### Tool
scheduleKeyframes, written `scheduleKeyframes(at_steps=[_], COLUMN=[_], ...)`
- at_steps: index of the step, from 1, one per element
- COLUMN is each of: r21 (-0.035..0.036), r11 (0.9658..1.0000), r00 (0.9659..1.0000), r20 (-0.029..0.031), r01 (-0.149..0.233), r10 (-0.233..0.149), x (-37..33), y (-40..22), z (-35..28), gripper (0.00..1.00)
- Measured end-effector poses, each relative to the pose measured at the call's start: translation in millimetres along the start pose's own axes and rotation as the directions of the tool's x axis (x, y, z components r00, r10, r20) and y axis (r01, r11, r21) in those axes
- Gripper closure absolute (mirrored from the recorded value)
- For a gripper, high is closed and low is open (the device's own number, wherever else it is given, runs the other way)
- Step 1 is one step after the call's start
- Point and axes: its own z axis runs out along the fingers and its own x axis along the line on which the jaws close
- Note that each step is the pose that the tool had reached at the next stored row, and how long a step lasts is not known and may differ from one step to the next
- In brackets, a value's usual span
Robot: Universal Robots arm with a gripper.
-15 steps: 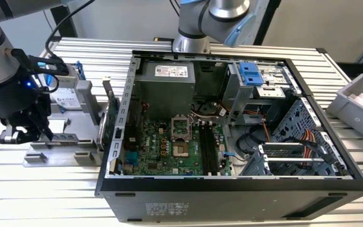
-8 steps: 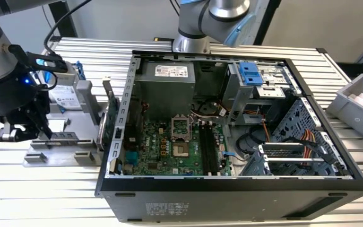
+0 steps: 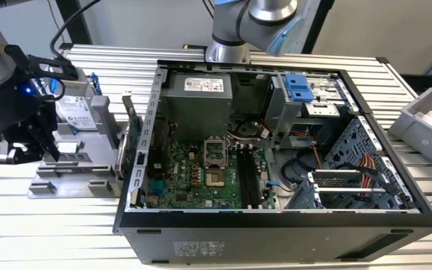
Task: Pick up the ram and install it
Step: 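Pick up the ram and move it above insertion slot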
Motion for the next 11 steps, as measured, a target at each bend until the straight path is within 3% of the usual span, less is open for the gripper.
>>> scheduleKeyframes(at_steps=[11], r21=[-0.0001], r11=[1.0], r00=[1.0], r20=[0.0061], r01=[-0.004], r10=[0.004], x=[-5.2], y=[1.4], z=[-13.7], gripper=[1.0])
